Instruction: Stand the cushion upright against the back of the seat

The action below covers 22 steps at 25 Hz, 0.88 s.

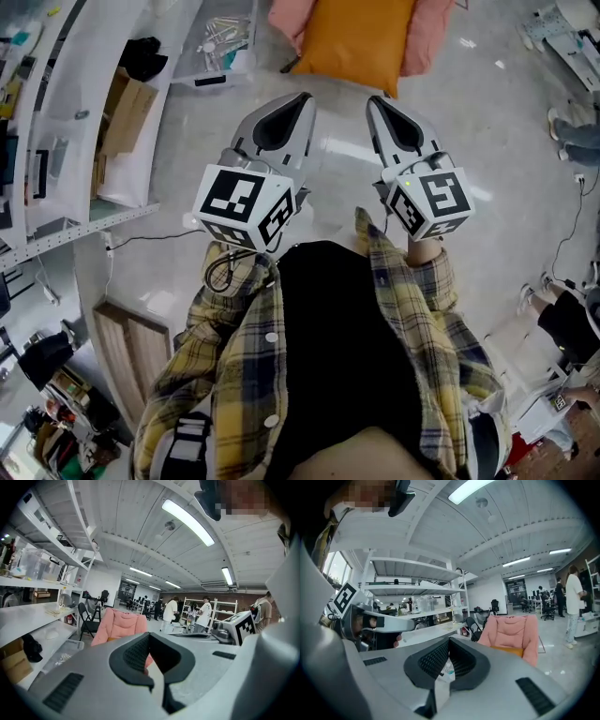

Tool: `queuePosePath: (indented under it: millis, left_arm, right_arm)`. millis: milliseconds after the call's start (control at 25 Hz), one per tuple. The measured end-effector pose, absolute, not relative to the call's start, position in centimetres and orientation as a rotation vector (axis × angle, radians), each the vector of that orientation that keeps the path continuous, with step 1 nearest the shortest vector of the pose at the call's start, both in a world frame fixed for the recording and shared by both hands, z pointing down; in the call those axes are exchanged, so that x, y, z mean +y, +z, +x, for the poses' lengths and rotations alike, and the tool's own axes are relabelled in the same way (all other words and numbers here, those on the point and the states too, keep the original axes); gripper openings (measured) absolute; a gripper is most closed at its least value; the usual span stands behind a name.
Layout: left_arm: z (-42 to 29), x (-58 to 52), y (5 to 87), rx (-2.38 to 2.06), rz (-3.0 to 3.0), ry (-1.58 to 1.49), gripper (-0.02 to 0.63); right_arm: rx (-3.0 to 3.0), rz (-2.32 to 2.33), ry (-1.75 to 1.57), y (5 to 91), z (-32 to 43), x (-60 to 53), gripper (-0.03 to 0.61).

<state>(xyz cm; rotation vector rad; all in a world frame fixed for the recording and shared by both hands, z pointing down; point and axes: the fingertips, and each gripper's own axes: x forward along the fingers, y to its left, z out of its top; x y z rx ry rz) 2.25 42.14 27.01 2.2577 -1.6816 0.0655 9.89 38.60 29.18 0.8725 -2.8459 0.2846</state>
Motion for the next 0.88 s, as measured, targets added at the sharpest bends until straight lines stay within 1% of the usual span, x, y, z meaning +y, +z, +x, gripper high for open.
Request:
queuePosePath:
  millis: [160,320,560,880]
  left_arm:
    - [-1.6,41.2,27.7,-1.629,2.276,0.083,0.003]
    - [-4.1,39.8,28.3,-1.594,2.27,0.067,0.004]
    - [-5.1,37.0,29.4,-1.543,2.271,0.061,0.003]
    - [-4.3,30.9,29.4,-1.534,2.291,0.064,0.003]
  right_arm:
    - [-2.822,0.973,0.287,28.9,7.0,37.0,0.018]
    - [-2.785,1.044,0.287,28.8,5.7,35.7,0.018]
    - [-2.726,1.101,0.311,29.8,5.4,33.4,0.018]
    - [-2.712,1.126,0.328,30.5,6.5,28.0,0.018]
